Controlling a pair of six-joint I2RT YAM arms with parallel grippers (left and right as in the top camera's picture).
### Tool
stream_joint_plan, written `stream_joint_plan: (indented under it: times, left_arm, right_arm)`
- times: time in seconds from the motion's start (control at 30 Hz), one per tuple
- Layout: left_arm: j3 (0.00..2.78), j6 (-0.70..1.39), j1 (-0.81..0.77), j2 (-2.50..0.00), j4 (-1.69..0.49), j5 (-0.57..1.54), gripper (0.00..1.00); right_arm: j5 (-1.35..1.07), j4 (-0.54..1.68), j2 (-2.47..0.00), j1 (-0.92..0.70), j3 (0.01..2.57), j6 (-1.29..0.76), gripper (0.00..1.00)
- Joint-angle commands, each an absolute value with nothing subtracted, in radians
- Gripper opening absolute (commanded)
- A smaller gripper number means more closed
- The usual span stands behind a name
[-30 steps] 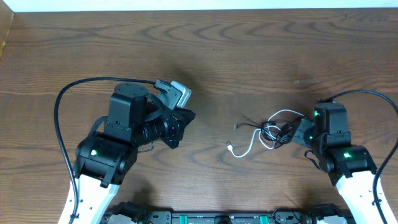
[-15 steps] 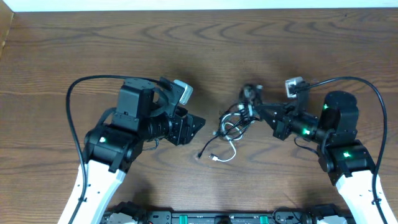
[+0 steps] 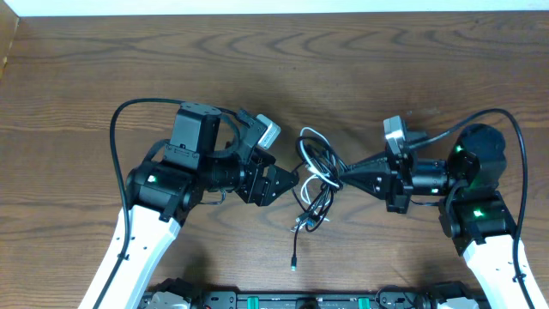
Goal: Untangle cables
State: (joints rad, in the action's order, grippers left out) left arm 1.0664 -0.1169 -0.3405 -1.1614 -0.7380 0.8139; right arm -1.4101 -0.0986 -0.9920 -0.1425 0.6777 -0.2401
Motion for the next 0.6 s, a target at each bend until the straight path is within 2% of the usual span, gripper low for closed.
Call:
stream_joint_plan:
  times: [0.0, 0.13, 0.57]
  left_arm:
    - [1.069, -0.149, -0.339, -1.187, -0.733, 0.86, 0.77]
    - [1.069, -0.149, -0.347, -1.206, -0.701, 0.916, 0.77]
    - [1.069, -0.088, -0.369, -1.208, -0.531, 0.896, 0.76]
  right_arm:
    - [-1.559, -0.123, -0.988, -0.148, 0.688, -0.225, 0.01]
    - [-1.559, -0.122, -0.989, -0.151, 0.688, -0.25, 0.01]
    - [-1.559, -0.12, -0.989, -0.233, 0.688, -0.382, 0.01]
